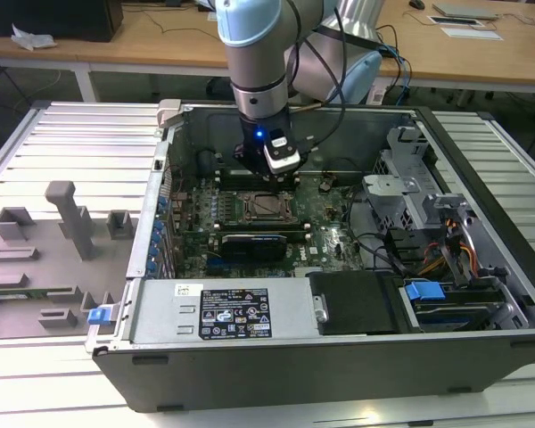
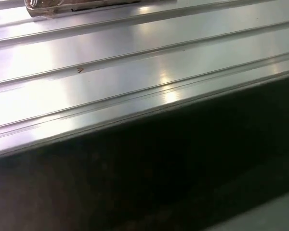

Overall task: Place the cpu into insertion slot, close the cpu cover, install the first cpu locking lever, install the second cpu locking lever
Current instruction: 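Install the first cpu locking lever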

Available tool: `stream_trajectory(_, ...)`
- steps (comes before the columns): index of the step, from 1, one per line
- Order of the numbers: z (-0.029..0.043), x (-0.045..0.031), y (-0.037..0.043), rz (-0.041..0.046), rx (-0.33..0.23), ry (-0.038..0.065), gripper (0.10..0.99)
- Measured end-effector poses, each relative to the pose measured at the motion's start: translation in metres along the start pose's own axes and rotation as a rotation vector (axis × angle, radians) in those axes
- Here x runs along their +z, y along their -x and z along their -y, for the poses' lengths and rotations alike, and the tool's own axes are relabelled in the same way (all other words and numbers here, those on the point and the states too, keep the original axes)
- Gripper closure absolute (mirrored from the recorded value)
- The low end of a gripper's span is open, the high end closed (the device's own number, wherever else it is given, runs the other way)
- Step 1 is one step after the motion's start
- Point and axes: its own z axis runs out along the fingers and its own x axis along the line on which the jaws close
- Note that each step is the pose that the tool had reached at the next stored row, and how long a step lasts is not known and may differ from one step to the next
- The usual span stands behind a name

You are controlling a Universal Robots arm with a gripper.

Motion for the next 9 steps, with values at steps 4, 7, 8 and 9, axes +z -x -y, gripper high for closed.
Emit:
stream_trajectory(4,0.0,0.0001,-0.0001,0.0003,0.001,0.0,0.98)
stream_trajectory(7,-0.0002,-0.0012,0.0002,0.0008,0.0,-0.002,0.98)
stream_trajectory(8,-0.0002,-0.0013,0.0002,0.0008,0.0,-0.002,0.98)
stream_trajectory(9,-0.0002,-0.0013,0.0002,0.0008,0.0,-0.002,0.98)
